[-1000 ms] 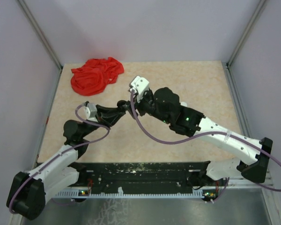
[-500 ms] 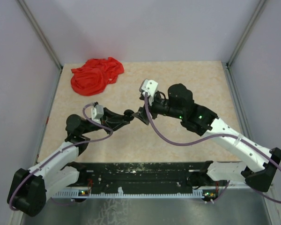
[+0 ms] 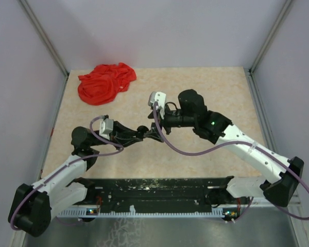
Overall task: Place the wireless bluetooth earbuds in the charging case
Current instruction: Close the charging case.
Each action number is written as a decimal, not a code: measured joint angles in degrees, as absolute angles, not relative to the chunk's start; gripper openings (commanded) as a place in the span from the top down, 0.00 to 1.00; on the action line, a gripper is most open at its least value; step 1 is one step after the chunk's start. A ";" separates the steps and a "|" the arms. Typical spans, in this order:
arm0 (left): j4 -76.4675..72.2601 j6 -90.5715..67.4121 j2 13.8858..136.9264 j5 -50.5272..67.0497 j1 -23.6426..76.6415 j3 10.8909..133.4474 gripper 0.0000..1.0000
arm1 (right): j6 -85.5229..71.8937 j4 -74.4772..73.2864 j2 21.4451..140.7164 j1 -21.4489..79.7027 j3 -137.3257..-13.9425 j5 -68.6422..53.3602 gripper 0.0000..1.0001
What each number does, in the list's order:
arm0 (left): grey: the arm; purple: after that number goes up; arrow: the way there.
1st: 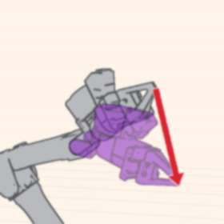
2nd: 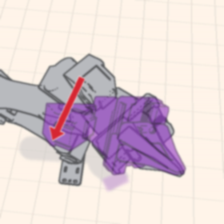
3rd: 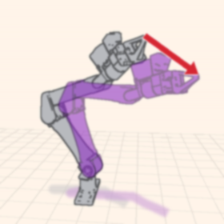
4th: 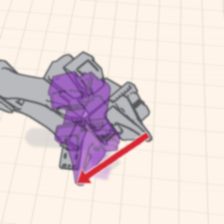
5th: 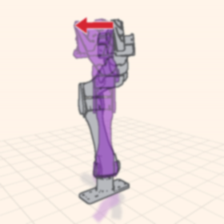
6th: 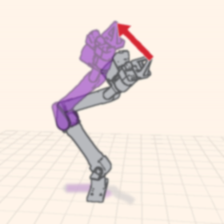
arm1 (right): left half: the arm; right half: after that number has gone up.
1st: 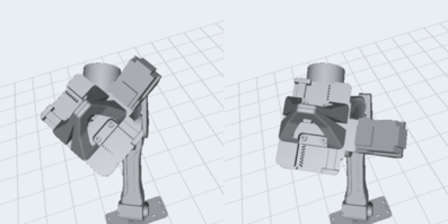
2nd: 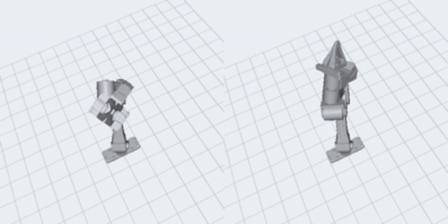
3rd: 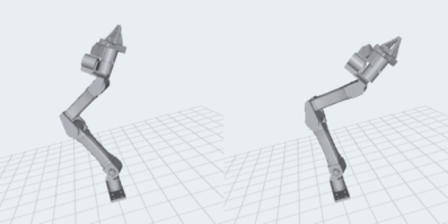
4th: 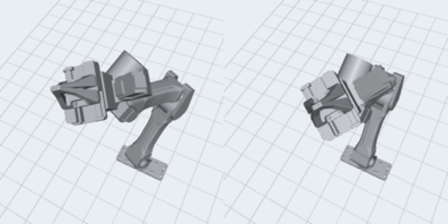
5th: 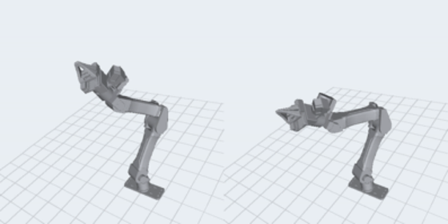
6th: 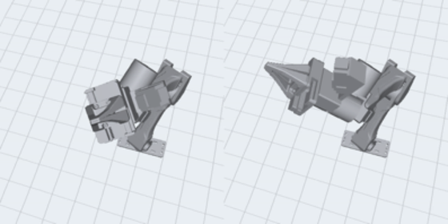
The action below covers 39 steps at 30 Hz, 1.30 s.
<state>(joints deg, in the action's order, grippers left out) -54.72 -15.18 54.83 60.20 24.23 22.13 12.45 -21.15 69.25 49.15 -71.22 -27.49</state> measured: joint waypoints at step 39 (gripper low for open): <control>-45.04 -11.53 55.40 61.95 24.23 25.63 0.99 | 14.79 -23.11 68.45 48.10 -68.97 -36.73 0.32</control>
